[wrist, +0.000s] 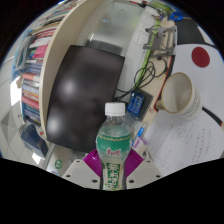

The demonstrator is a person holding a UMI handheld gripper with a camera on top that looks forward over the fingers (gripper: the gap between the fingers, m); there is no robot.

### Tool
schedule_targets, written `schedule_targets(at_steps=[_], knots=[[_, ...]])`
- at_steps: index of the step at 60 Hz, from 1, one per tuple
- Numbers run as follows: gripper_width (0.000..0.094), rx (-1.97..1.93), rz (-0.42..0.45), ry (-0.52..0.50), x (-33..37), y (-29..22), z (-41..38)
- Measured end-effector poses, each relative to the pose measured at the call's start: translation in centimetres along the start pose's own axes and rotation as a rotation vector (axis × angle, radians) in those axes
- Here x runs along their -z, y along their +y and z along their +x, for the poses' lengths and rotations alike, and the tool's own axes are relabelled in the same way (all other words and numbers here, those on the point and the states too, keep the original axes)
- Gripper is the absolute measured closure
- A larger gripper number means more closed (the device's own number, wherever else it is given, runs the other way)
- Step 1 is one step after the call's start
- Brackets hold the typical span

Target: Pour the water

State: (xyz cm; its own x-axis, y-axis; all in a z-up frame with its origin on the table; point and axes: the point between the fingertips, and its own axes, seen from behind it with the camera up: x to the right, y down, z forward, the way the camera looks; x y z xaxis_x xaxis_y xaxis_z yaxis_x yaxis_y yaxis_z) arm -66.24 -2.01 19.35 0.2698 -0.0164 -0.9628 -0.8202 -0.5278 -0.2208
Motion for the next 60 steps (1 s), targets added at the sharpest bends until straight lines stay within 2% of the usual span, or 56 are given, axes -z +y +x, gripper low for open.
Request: schedule_targets(at_steps=[12, 17, 33, 46, 55, 60], knots=[[0.0683, -0.537, -0.042, -0.178, 0.1, -3.8, -2.2], [0.0685, -0.677, -0.031, -0.215, 0.3, -5.8, -1.9], [0.0683, -0.922, -0.013, -0.242, 0.8, -8.8, 0.1], [0.0682, -0.993, -0.017, -0.242, 1.2, -8.4, 0.9], [0.0685, -0.934, -0.042, -0.245, 1.5, -8.1, -0.7], [0.0685, -0.702, -0.074, -0.192, 1.8, -7.7, -2.2]])
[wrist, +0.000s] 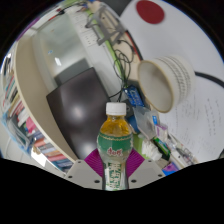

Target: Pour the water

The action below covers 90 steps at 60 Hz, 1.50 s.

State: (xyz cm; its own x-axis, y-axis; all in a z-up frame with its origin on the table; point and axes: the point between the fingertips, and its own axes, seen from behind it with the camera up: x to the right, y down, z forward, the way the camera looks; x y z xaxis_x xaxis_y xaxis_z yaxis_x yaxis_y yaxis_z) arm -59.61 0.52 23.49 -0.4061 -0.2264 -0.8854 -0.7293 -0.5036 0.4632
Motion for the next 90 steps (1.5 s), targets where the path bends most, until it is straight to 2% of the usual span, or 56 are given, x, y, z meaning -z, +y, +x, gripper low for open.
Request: schedule_targets(at_steps=[3, 7, 12, 18, 21, 26, 34, 43, 58, 63, 72, 74, 80, 82, 87, 90], knots=[[0.0683, 0.227, -0.015, 0.040, 0.2, 0.4, -0.9], [0.0681, 0.603, 0.009, 0.079, 1.1, -0.3, -2.6], [0.0682, 1.060, 0.147, 0.123, 3.1, -4.1, -6.8], [0.0681, 1.493, 0.293, 0.264, 5.3, -8.2, -10.0], [0.0683, 1.653, 0.349, 0.310, 6.5, -10.4, -10.8], [0.0684, 1.826, 0.392, 0.396, 8.3, -14.3, -11.2], [0.0683, 1.927, 0.377, 0.488, 10.1, -20.0, -8.8], [0.0683, 1.926, 0.318, 0.518, 10.7, -25.1, -5.4], [0.0677, 1.947, 0.257, 0.454, 9.6, -27.6, -1.9], [0.0665, 1.982, 0.284, 0.410, 9.5, -27.3, -2.4], [0.0579, 1.982, 0.325, 0.396, 10.0, -27.3, -2.5], [0.0458, 1.982, 0.332, 0.397, 10.0, -27.3, -2.6], [0.0412, 1.975, 0.324, 0.408, 10.0, -27.4, -2.3], [0.0341, 1.962, 0.305, 0.438, 10.2, -27.7, -1.7], [0.0068, 1.946, 0.298, 0.483, 11.5, -28.0, -0.9], [0.0098, 1.952, 0.289, 0.520, 12.8, -28.0, -0.1]])
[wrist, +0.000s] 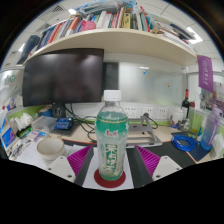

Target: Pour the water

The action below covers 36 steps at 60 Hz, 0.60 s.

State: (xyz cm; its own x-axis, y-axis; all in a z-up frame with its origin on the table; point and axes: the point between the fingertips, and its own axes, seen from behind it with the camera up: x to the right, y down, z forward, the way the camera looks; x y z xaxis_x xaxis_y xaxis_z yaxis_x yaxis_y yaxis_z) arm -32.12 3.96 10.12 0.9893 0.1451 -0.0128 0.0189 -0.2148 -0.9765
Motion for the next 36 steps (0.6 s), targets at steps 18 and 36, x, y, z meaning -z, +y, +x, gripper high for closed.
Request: schedule_targets(at_steps=[18, 36], knots=[[0.0078, -0.071, -0.168, 0.036, 13.9, 0.5, -4.2], [0.0077, -0.036, -0.089, 0.013, 24.0, -9.2, -11.3]])
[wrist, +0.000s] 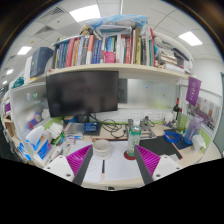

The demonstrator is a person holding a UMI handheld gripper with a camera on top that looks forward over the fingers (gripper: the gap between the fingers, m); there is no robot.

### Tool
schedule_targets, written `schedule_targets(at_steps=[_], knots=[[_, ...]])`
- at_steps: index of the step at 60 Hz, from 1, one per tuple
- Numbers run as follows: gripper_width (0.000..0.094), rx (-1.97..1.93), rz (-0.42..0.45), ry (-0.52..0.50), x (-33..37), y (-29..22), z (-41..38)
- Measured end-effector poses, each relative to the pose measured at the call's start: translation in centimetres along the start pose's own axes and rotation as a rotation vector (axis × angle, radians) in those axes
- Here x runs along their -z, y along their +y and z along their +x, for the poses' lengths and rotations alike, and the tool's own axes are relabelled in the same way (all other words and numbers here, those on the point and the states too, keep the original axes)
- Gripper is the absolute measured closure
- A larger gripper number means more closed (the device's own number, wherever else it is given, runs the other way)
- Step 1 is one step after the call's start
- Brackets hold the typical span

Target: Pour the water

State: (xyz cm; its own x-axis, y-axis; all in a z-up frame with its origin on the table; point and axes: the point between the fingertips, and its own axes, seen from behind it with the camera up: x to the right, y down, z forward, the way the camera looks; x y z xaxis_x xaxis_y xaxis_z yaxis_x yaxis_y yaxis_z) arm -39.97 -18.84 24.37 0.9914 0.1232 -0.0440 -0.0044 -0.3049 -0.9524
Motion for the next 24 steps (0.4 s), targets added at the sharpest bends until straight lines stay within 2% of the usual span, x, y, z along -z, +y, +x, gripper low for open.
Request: schedule_targets(at_steps=[6, 24], knots=[[0.0074, -0.003, 0.037, 0.007, 2.1, -1.7, -0.8], [0.0075, -0.028, 0.045, 0.034, 4.7, -2.2, -1.3]])
